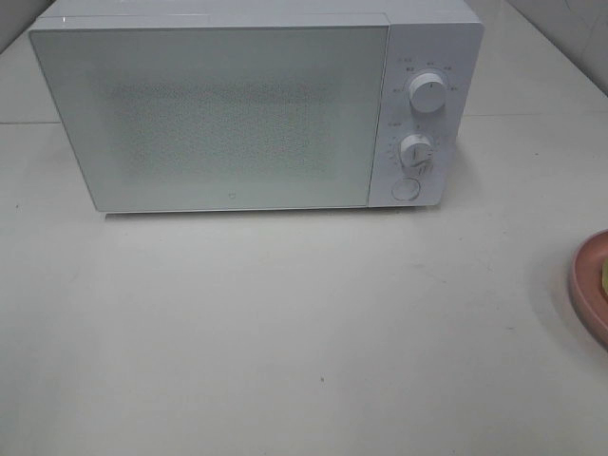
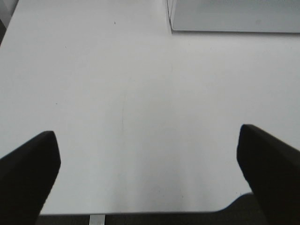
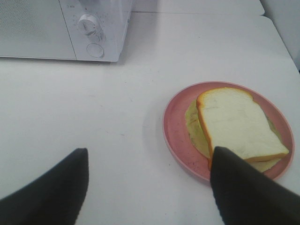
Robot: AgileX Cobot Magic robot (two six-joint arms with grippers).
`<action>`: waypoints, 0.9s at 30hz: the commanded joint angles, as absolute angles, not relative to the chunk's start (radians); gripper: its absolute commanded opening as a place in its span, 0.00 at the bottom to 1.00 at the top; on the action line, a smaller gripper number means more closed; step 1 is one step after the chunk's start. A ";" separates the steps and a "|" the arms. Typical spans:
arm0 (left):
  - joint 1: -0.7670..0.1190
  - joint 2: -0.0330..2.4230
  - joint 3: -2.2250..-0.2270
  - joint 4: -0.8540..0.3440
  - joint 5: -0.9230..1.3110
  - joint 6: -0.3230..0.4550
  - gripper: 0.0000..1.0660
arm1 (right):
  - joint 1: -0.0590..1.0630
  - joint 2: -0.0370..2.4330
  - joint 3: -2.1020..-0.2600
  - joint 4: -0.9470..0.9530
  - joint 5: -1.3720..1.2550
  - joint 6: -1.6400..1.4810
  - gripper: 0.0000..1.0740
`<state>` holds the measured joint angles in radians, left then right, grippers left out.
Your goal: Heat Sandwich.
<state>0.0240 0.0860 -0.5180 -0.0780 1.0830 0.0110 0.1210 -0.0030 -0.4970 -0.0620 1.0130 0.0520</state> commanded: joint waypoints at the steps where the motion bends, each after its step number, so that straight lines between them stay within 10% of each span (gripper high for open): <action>1: 0.028 0.016 -0.518 -0.087 1.071 0.012 0.92 | 0.117 -0.032 -0.496 -0.067 0.997 0.040 0.65; 27: 0.028 -0.028 -0.518 -0.087 1.070 0.012 0.92 | 0.117 -0.032 -0.496 -0.068 0.997 0.042 0.65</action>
